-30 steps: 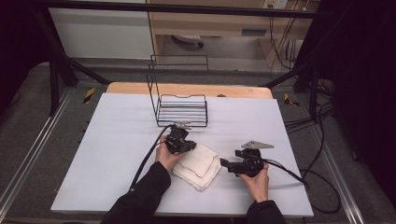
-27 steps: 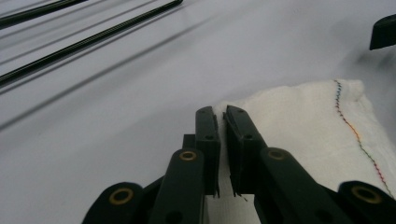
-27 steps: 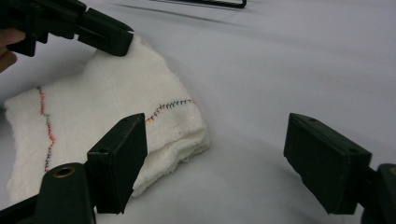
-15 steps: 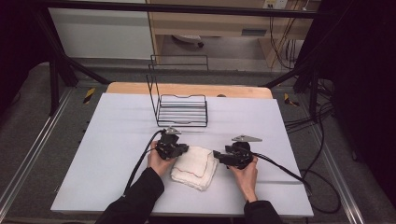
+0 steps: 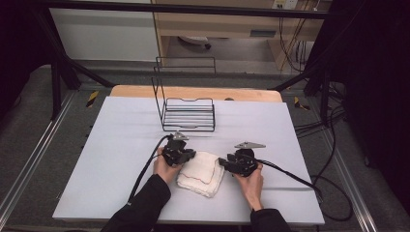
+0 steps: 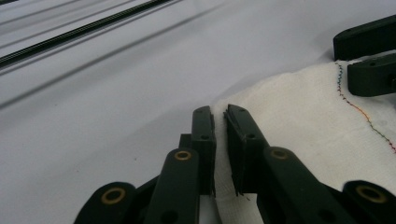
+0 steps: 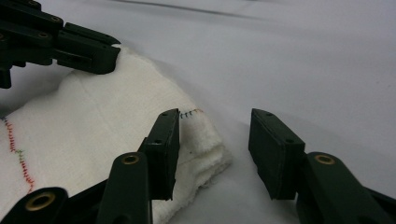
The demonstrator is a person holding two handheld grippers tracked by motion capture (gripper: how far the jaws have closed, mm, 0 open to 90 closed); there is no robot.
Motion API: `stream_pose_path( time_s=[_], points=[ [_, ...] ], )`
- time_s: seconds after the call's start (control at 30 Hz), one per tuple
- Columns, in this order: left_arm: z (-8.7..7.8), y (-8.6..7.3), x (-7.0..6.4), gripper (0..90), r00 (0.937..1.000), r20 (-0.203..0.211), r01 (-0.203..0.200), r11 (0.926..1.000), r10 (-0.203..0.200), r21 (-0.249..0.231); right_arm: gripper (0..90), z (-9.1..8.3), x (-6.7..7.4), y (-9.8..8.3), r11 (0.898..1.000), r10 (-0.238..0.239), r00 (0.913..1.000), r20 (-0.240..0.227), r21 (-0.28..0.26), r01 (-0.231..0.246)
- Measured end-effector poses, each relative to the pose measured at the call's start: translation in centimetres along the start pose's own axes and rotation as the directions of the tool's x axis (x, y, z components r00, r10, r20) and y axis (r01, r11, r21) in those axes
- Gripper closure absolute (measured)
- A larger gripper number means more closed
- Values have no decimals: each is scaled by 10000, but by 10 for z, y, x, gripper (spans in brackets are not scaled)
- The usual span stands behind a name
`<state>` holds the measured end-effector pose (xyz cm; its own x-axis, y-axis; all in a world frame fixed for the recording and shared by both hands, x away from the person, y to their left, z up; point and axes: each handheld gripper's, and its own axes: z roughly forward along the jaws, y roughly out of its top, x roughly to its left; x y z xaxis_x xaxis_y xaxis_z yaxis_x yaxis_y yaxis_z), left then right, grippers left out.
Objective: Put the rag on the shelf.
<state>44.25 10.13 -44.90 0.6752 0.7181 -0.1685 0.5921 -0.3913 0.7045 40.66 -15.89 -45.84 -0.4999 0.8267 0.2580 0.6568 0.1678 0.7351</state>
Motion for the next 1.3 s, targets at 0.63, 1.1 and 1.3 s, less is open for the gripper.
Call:
stream_pose_path(
  time_s=[0.63,1.1,1.3],
  points=[
    [-1,0,5,815,9988,258,407,9992,-407,-6,826,2,12,2,9991,244,9992,-313,366,-233],
    [-32,0,6,828,9960,751,572,9917,-487,-1149,832,-21,16,12,9979,-13,9942,-1071,-641,-56],
    [-45,-4,4,828,9956,858,496,9881,-373,-1456,832,-29,25,16,9932,-627,9915,-1143,-1049,507]
  ],
)
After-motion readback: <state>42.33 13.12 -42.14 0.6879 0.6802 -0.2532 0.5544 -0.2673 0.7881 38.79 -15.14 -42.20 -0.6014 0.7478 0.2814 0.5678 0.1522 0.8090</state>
